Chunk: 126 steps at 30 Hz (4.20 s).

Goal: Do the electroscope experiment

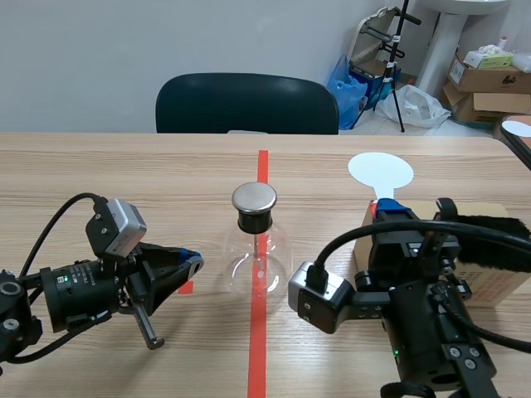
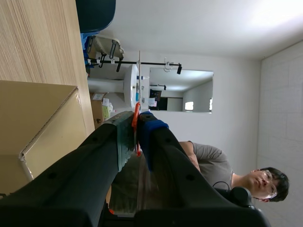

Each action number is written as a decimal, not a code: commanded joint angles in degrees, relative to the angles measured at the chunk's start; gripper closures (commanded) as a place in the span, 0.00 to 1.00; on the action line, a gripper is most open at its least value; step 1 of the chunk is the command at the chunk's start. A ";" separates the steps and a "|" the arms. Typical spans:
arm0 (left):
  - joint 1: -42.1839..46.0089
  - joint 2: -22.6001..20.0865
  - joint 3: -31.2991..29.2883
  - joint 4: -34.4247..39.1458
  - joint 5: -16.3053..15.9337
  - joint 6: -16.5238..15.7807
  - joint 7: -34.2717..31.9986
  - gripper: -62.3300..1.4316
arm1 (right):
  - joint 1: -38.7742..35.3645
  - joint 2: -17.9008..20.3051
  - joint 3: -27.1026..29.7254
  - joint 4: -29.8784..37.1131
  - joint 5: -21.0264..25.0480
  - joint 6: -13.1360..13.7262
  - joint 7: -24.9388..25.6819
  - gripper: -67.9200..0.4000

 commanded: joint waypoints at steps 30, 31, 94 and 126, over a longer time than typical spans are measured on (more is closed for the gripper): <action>-0.15 0.26 -0.37 0.98 -0.79 -0.11 -1.22 0.93 | 0.79 0.61 0.22 0.26 -0.22 -0.74 -0.20 0.98; -0.15 0.26 -0.37 0.98 -0.79 -0.11 -1.22 0.93 | 0.79 0.61 0.22 0.26 -0.22 -0.74 -0.20 0.98; -0.15 0.26 -0.37 0.98 -0.76 -0.11 -1.22 0.93 | -0.98 0.26 3.10 1.07 2.75 -1.25 0.57 0.98; 34.82 -22.47 -11.08 30.29 -0.79 -4.70 -20.28 0.93 | -13.46 -22.60 44.52 2.64 9.73 -11.85 57.57 0.98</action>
